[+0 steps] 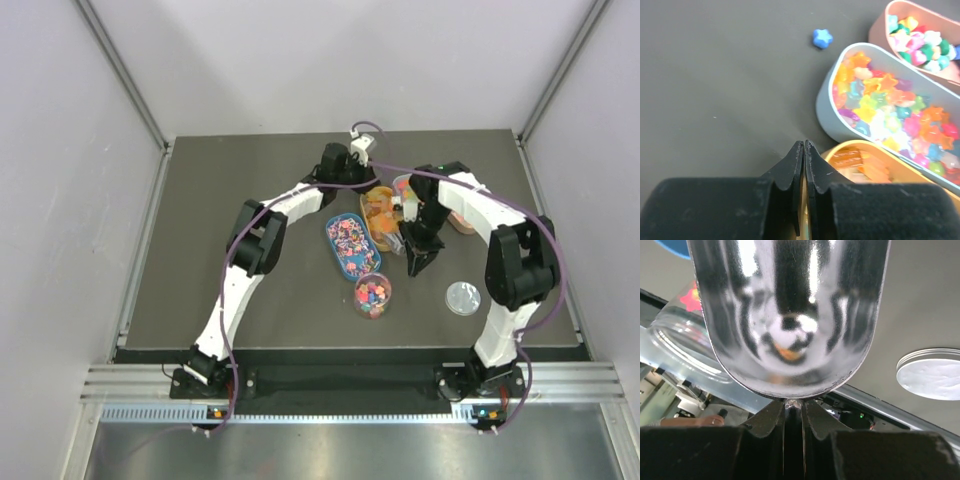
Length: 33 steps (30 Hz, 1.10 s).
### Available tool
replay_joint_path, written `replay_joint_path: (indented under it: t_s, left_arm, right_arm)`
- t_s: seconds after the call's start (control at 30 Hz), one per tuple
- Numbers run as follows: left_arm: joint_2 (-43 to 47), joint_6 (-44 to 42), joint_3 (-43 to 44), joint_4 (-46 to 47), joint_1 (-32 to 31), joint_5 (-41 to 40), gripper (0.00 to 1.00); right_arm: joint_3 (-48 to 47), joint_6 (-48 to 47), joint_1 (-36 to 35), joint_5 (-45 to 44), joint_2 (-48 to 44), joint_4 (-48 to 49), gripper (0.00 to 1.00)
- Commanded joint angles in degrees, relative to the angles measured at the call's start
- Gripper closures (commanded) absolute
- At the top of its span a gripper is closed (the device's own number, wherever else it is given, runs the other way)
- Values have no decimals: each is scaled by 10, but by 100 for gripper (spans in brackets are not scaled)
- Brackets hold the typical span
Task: Pack the candies
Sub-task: Scoop the fake candies from the storage box.
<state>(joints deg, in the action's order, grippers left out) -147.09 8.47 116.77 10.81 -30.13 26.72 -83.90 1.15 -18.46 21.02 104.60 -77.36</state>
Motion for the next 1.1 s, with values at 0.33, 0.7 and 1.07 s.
replay_joint_path:
  t_s: [0.33, 0.7, 1.07]
  left_arm:
    - [93, 34, -92, 77, -16, 33, 91]
    - [148, 52, -163, 119, -23, 49, 92]
    - [201, 62, -221, 141, -23, 67, 92]
  right_arm:
    - [-58, 21, -18, -41, 73, -59, 100]
    - [-161, 14, -37, -87, 147, -45, 100]
    - [-226, -33, -17, -112, 209, -56, 100]
